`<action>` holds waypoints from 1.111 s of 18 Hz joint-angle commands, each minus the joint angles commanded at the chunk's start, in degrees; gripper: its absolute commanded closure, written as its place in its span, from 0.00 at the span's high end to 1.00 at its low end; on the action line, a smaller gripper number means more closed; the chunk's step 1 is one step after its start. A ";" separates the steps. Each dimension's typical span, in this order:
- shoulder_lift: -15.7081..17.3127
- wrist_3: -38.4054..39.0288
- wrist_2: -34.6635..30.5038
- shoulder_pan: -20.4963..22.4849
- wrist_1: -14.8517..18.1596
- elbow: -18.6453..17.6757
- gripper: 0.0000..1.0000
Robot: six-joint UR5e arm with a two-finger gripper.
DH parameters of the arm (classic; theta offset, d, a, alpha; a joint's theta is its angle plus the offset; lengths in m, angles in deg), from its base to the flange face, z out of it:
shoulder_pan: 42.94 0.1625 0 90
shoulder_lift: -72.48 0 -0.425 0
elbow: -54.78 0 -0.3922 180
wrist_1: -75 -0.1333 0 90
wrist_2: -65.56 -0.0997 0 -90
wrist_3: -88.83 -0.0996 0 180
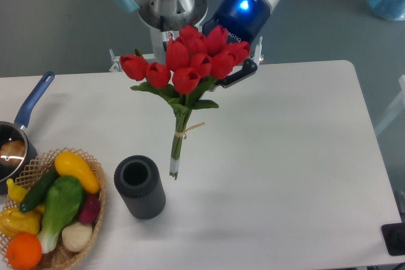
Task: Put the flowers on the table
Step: 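Carry the red tulip bouquet away from the black vase, rotating the gripper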
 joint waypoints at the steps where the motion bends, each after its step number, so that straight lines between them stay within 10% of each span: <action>1: 0.26 -0.09 0.00 -0.09 0.00 -0.52 0.26; 9: 0.96 0.00 -5.52 0.53 0.09 -0.09 0.26; 20: 2.73 -9.83 -41.10 -0.61 5.96 0.27 0.25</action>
